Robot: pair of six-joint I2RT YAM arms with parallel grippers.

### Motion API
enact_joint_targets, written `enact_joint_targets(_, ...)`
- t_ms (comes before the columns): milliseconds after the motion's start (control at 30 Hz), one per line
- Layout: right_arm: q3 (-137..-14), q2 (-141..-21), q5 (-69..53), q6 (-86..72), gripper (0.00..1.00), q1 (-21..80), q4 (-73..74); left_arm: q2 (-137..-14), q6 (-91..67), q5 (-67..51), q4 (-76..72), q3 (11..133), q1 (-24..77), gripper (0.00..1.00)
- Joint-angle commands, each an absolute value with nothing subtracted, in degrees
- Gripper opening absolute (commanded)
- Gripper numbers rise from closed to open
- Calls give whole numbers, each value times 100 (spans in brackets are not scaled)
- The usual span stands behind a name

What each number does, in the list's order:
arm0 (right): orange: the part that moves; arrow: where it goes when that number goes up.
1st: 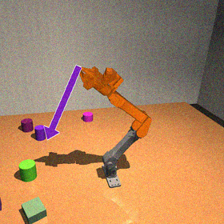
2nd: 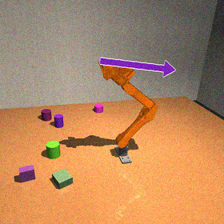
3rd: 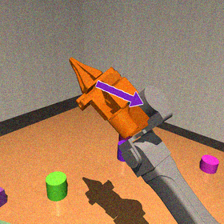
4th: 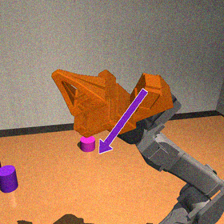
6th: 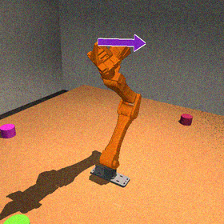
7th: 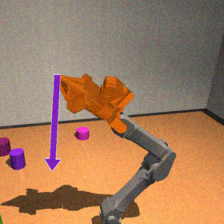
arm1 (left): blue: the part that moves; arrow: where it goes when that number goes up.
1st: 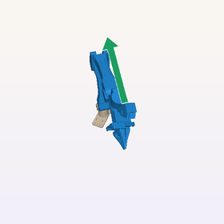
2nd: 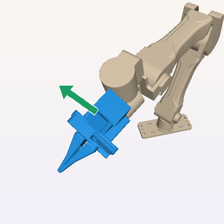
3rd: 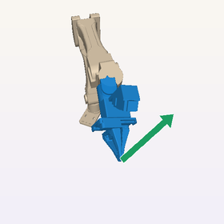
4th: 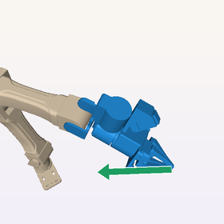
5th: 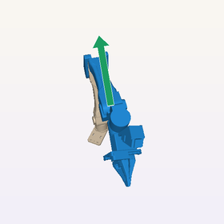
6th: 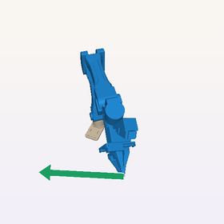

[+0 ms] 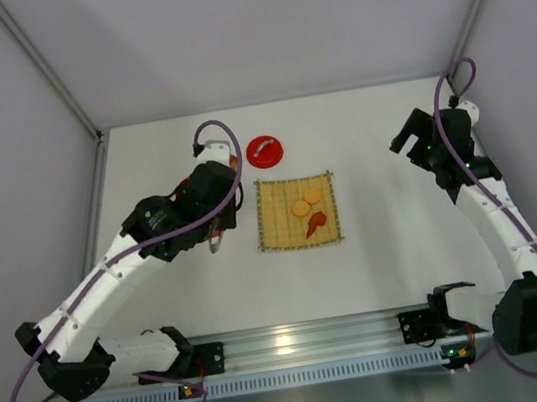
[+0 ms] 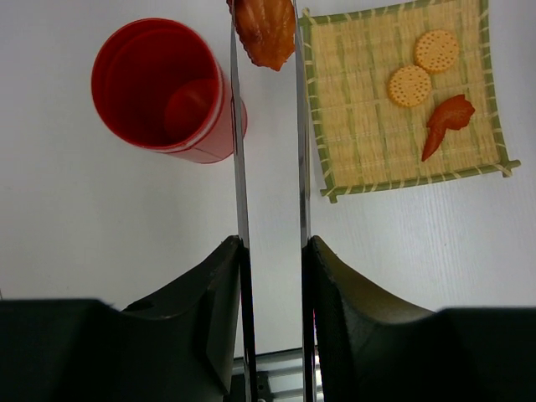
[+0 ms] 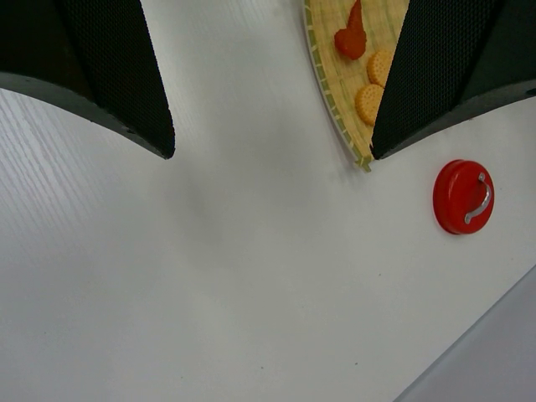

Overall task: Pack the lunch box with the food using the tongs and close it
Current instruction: Place the fake food in the packing box.

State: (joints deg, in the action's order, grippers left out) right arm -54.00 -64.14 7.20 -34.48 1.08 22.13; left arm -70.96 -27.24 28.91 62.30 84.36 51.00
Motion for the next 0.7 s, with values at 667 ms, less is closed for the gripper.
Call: enact_joint_targets(667,-5581,-6513,580,-3410,99,150,1811,-6539,-2953,3261,6610,8121,4210,46)
